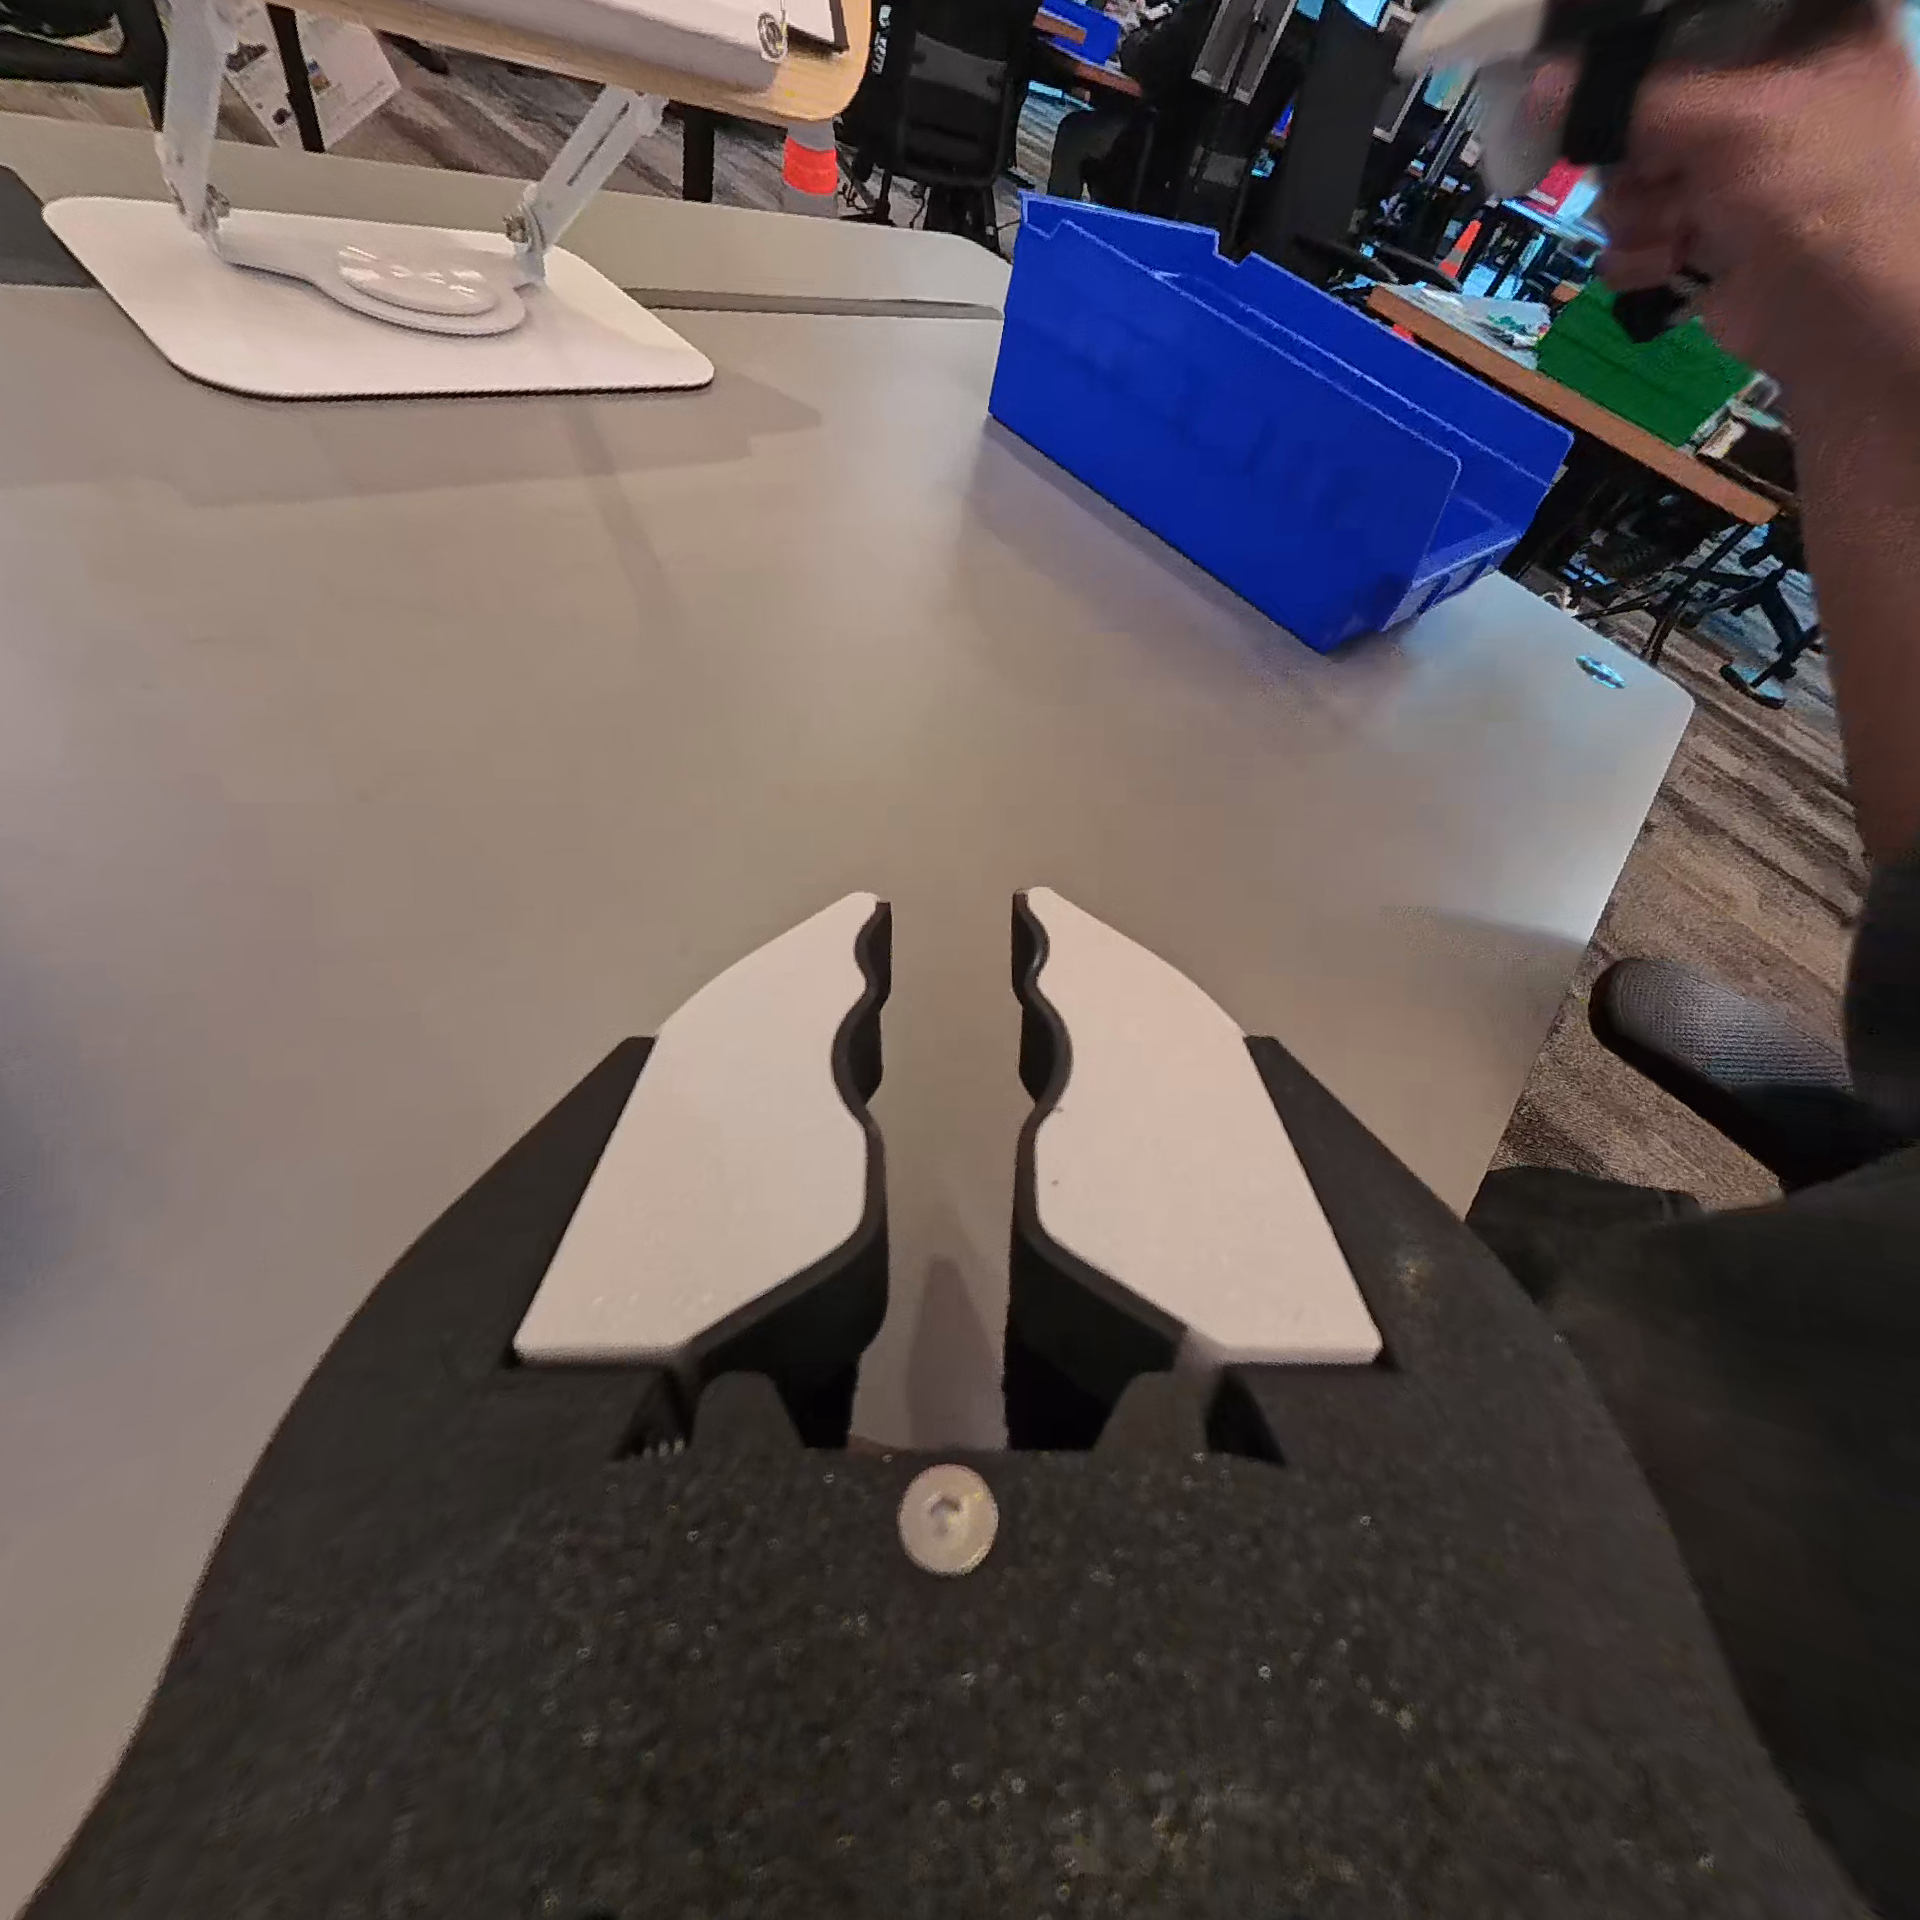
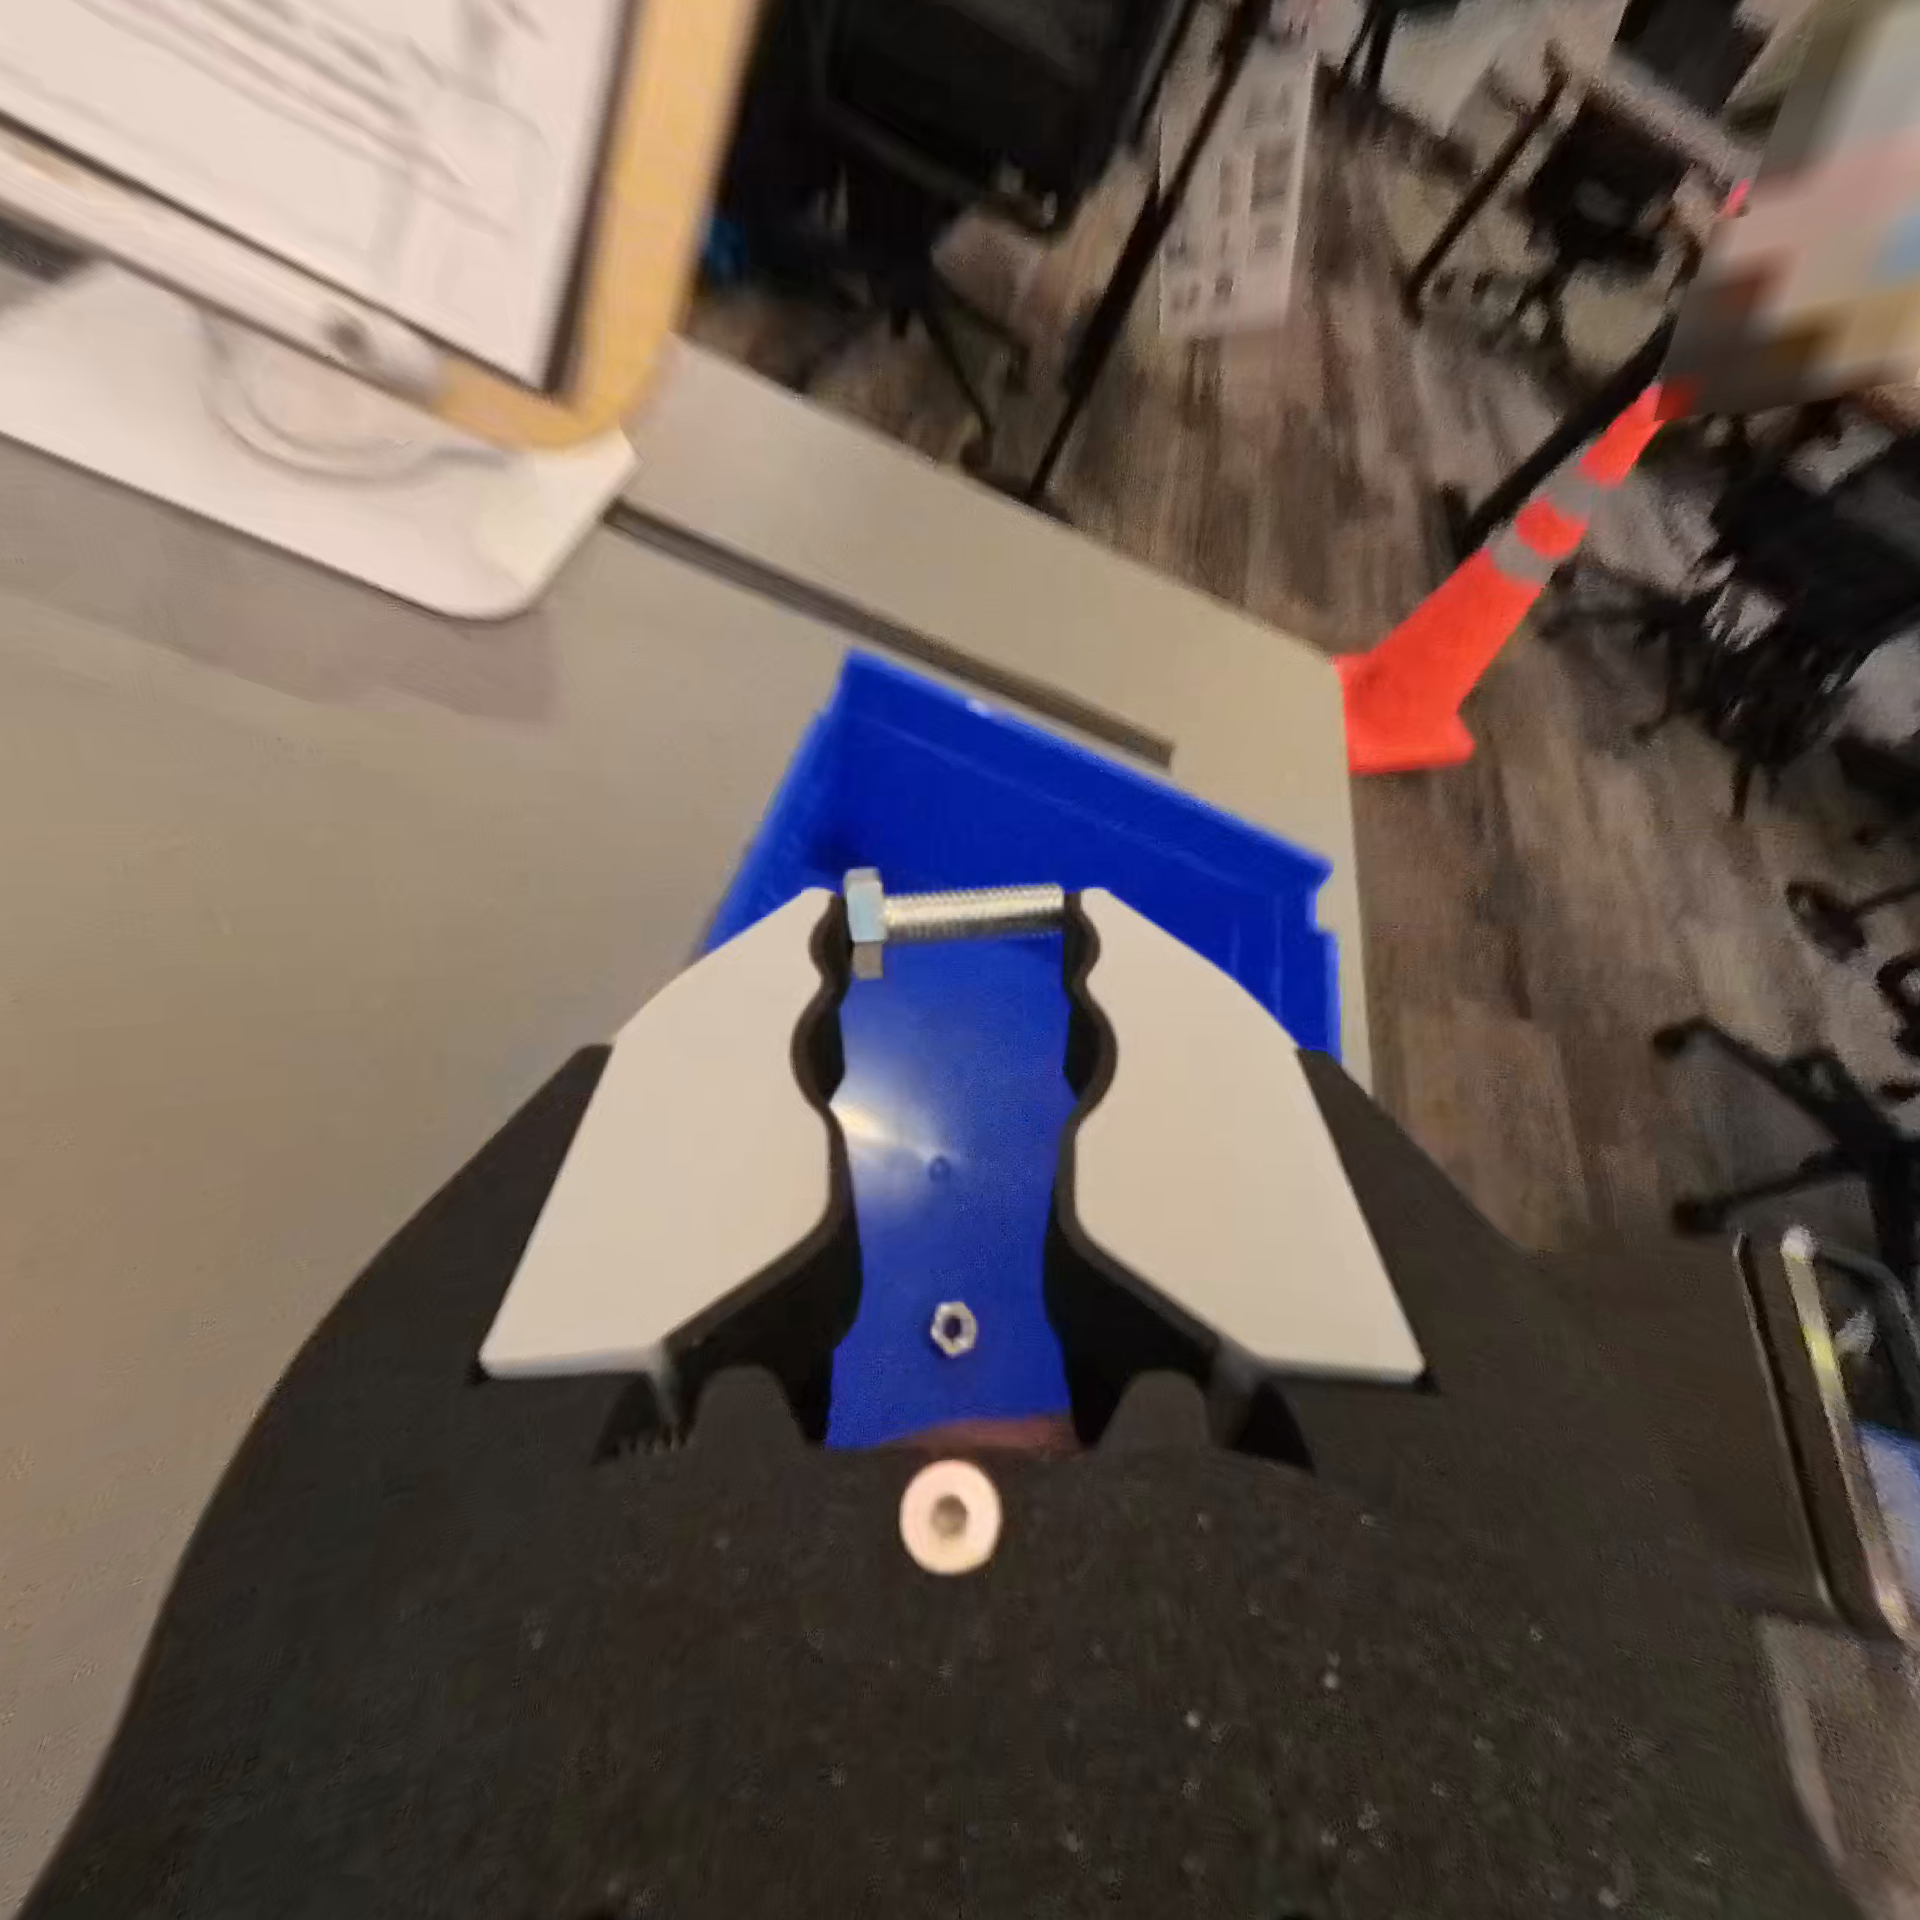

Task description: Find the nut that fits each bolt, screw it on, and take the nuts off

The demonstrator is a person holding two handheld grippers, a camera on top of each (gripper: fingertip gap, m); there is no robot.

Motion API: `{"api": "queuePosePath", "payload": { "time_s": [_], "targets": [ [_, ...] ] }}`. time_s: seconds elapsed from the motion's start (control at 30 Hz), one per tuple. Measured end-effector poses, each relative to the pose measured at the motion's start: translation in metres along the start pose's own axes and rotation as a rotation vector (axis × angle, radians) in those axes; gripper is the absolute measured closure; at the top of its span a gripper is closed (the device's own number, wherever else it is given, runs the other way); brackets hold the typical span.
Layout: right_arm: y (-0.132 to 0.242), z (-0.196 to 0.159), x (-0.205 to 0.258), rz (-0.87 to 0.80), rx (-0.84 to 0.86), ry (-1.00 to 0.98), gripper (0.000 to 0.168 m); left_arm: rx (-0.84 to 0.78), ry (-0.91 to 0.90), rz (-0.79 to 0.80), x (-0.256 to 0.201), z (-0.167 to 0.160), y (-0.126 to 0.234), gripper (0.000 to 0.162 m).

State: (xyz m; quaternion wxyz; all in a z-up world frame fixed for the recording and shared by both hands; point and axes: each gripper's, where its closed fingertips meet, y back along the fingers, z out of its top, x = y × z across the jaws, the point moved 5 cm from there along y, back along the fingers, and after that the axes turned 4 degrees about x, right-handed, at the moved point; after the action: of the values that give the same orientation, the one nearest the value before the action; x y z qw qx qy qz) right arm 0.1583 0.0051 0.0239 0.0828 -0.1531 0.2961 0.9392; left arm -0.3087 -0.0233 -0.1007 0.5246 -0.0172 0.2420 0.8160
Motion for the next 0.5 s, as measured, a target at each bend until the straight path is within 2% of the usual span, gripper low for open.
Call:
{"api": "queuePosePath", "payload": {
  "time_s": [0.1, 0.23, 0.33, 0.5],
  "targets": [
    [-0.069, -0.045, -0.04, 0.041, 0.214, -0.083, 0.129, 0.015, -0.027, 0.006, -0.003, 0.002, -0.004, 0.14],
    [-0.133, -0.081, -0.048, 0.078, 0.399, -0.12, 0.128, 0.044, -0.047, 0.02, -0.007, 0.002, -0.009, 0.139],
    [-0.161, -0.092, -0.05, 0.076, 0.461, -0.143, 0.128, 0.067, -0.044, 0.021, -0.01, -0.001, -0.012, 0.137],
    [-0.182, -0.104, -0.055, 0.083, 0.549, -0.228, 0.128, 0.098, -0.047, 0.039, -0.01, -0.007, -0.012, 0.133]
  ]
}}
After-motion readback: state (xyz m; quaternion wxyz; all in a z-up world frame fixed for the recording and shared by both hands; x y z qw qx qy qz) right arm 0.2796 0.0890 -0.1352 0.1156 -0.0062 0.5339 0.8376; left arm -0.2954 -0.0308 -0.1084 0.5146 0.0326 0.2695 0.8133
